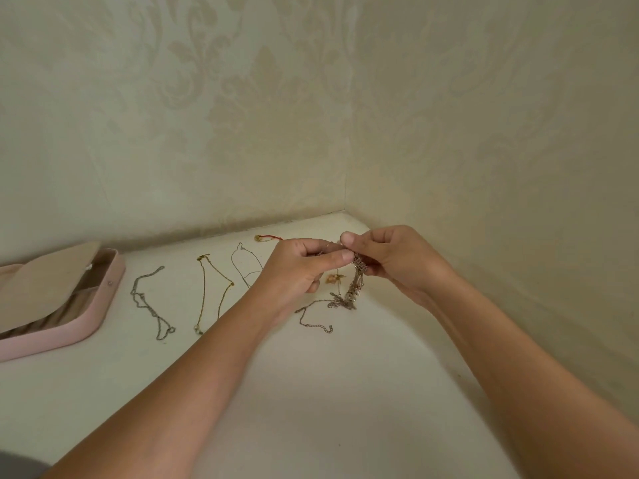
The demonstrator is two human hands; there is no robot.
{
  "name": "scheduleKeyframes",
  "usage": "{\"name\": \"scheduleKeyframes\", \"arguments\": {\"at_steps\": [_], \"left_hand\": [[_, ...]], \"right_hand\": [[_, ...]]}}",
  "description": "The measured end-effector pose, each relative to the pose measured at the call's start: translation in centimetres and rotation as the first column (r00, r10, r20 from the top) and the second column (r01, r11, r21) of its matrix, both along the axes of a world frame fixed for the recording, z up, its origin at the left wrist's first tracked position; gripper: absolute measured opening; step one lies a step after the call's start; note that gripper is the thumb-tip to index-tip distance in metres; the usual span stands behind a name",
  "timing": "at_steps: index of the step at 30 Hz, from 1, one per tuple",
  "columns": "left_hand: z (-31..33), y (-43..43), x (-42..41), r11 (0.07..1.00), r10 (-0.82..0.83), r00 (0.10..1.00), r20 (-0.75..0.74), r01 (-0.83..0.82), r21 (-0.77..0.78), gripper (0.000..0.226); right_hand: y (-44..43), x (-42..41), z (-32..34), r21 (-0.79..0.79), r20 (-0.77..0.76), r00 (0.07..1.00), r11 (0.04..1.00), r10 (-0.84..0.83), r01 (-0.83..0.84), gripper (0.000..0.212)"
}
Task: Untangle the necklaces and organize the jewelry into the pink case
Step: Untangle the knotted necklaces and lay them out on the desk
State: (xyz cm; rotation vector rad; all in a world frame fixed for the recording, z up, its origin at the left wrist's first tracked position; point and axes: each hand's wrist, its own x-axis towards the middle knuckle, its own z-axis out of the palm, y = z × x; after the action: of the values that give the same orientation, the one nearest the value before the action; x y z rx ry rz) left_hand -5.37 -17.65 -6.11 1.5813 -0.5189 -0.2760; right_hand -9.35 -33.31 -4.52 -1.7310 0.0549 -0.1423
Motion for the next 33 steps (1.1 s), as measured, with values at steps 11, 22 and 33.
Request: {"name": "scheduleKeyframes", "arguments": {"at_steps": [11,22,33], "left_hand": [[0.2,-0.2,0.0,0.996,-0.055,0.992,-0.115,0.047,-0.074,0.039],[0.4,-0.4,-0.3,0.983,-0.153,0.964,-0.216,0.126,-0.131,0.026],[1.1,-0.5,-0.8,0.954,-0.256,0.873,-0.416,0.158,-0.255,0.017]], "right_hand": [[-0.3,-0.4,0.2,0.112,-0.114,0.953,0.957,0.281,-0.269,0.014],[0.7,0.6,-0.6,0.437,-0.05,0.995,0.894,-0.089,0.102,0.013],[0.1,0.3,0.3,0.388,0.032,0.952,0.882,-0.304,0.269,0.035]]}}
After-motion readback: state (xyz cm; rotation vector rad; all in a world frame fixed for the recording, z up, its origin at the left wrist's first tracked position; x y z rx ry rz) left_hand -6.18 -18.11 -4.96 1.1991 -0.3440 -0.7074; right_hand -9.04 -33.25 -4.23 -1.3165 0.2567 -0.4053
